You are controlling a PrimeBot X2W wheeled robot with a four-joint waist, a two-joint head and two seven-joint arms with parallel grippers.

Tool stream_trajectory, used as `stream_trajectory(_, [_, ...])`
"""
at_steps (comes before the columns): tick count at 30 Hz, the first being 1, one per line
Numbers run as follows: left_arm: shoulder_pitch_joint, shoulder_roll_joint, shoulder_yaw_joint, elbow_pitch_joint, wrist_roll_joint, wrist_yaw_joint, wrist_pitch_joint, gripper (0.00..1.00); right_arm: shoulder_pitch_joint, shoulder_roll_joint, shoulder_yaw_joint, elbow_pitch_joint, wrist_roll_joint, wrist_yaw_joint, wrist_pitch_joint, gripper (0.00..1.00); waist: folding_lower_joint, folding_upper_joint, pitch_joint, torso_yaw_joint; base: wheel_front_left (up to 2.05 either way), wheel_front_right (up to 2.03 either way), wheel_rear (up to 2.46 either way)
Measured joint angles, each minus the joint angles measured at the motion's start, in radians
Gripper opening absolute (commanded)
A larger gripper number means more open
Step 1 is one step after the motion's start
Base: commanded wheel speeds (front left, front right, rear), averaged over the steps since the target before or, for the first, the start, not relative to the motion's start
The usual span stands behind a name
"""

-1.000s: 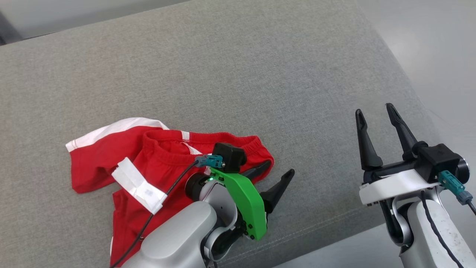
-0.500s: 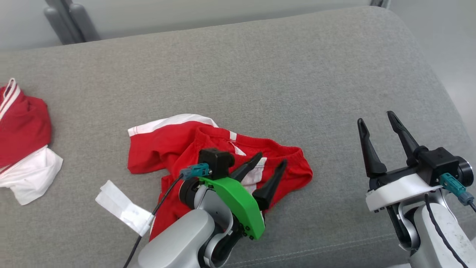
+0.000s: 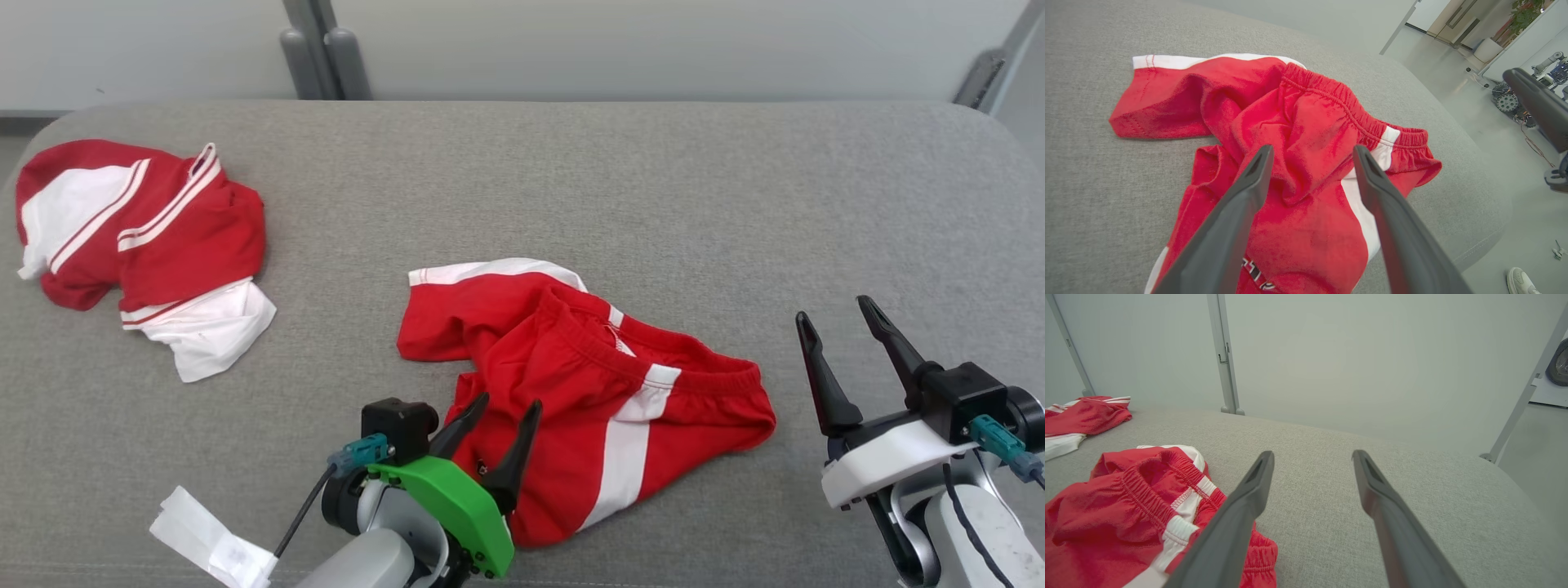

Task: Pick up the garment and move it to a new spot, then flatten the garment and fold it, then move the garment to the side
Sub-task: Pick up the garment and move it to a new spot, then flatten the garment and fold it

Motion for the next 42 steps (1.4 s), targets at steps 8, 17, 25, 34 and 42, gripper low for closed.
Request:
stream_trajectory(8, [0.069, 0.041, 0.033, -0.003, 0.007, 0.008, -0.018, 1.0, 0.037, -0.019, 0.027, 0.038, 0.007, 0.018, 0.0, 1.0, 0.0, 0.0, -0.042, 0.103, 0.0, 0.0, 0.0])
stream_trajectory(17, [0.134, 0.048, 0.047, -0.036, 0.004, 0.016, -0.019, 1.0, 0.039, -0.065, 0.108, 0.112, 0.007, 0.038, 0.054, 1.0, 0.0, 0.0, -0.079, 0.186, 0.0, 0.0, 0.0])
stream_trajectory(25, [0.161, 0.05, 0.05, -0.065, -0.004, 0.025, -0.026, 1.0, 0.025, -0.113, 0.185, 0.171, 0.016, 0.046, 0.126, 1.0, 0.0, 0.0, -0.094, 0.239, 0.0, 0.0, 0.0])
stream_trajectory(34, [0.181, 0.059, 0.054, -0.094, -0.003, 0.027, -0.026, 1.0, -0.02, -0.158, 0.333, 0.199, 0.088, 0.046, 0.183, 1.0, 0.0, 0.0, -0.098, 0.289, 0.0, 0.0, 0.0])
stream_trajectory(42, [0.19, 0.072, 0.078, -0.109, -0.003, 0.028, -0.027, 1.0, -0.08, -0.203, 0.372, 0.205, 0.134, 0.046, 0.204, 1.0, 0.0, 0.0, -0.087, 0.316, 0.0, 0.0, 0.0])
